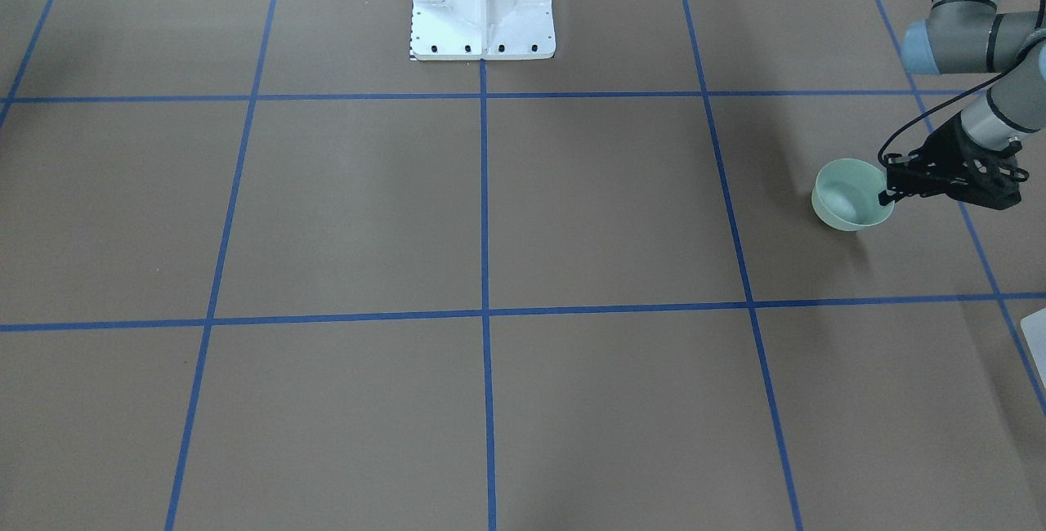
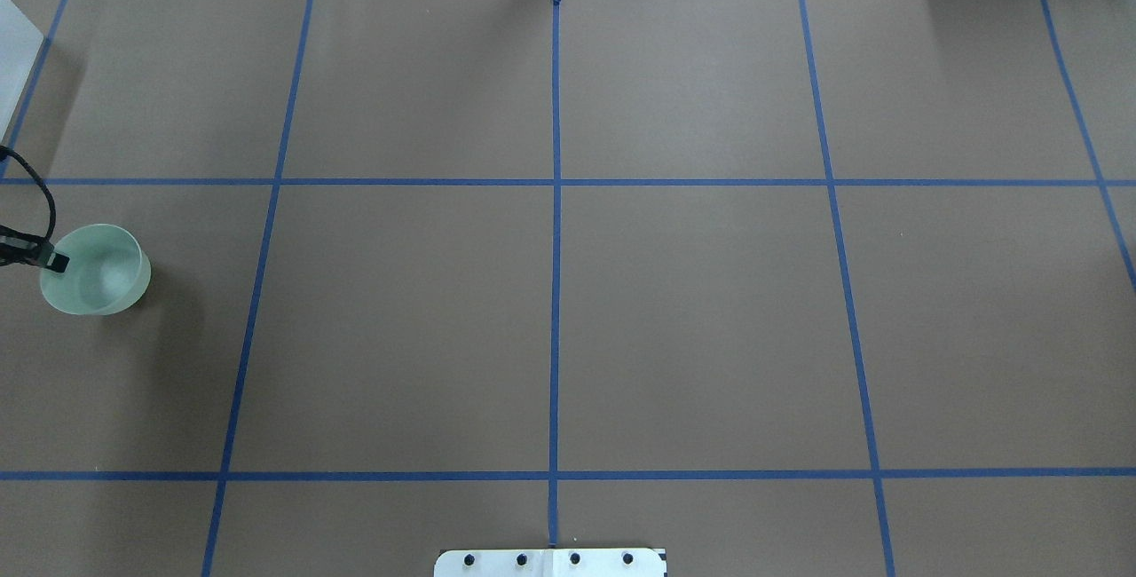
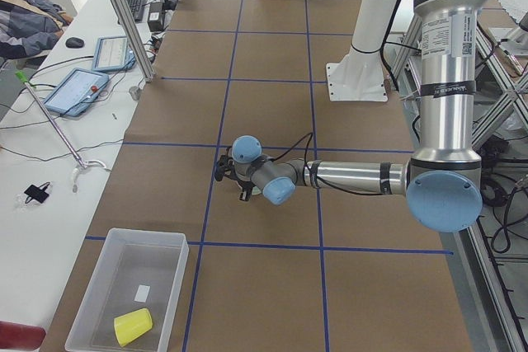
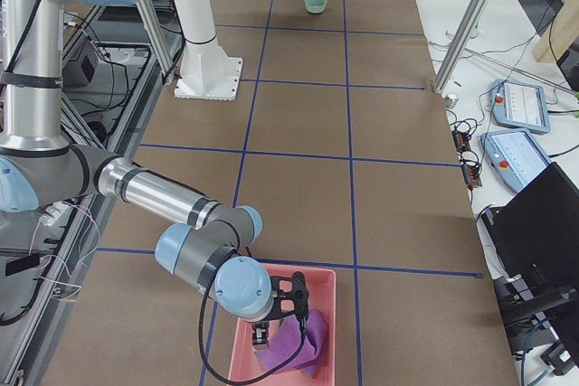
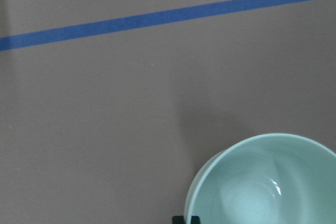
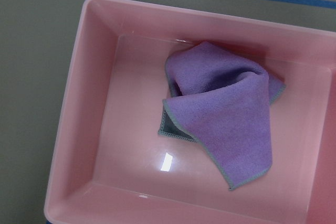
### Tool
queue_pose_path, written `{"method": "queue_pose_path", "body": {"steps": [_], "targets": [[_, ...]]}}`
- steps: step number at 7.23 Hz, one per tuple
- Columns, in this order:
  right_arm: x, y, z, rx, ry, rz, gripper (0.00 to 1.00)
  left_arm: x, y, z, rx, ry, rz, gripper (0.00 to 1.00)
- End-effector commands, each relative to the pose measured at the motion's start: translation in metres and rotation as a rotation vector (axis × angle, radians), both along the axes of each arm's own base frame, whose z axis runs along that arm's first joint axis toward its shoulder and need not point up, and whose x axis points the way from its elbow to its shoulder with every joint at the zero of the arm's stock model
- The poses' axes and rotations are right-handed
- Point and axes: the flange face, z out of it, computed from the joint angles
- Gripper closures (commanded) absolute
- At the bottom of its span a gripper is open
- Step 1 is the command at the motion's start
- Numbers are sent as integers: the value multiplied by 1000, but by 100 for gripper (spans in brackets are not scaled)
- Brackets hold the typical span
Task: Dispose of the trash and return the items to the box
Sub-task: 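Lift the green bowl with the left gripper and place it in the clear bin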
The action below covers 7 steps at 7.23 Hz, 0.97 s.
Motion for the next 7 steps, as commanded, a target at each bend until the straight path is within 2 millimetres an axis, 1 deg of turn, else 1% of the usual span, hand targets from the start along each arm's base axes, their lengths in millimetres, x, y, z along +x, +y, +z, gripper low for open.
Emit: {"method": "queue_pose_path", "body": {"steps": [1, 2, 3, 4, 5, 6, 7], "targets": [[0, 0, 0, 0, 1, 0, 0, -74, -77, -27, 51, -53, 23, 100], [0, 1, 0, -2, 1, 0, 0, -130, -142, -37, 45, -104, 57, 100], [-2, 4, 2, -6, -5, 1, 0, -190, -200, -20, 20, -118, 50, 100], [-3, 6, 4, -9, -11, 2, 0, -229, -233, 19, -42, -119, 25, 100], [-3, 7, 4, -10, -12, 3, 0, -260, -241, 61, -61, -119, -30, 100], [-3, 7, 4, -11, -10, 2, 0, -262, -237, 89, -125, -113, -122, 100], [-3, 7, 4, -13, -9, 5, 0, -262, -234, 103, -159, -106, -183, 100]]}}
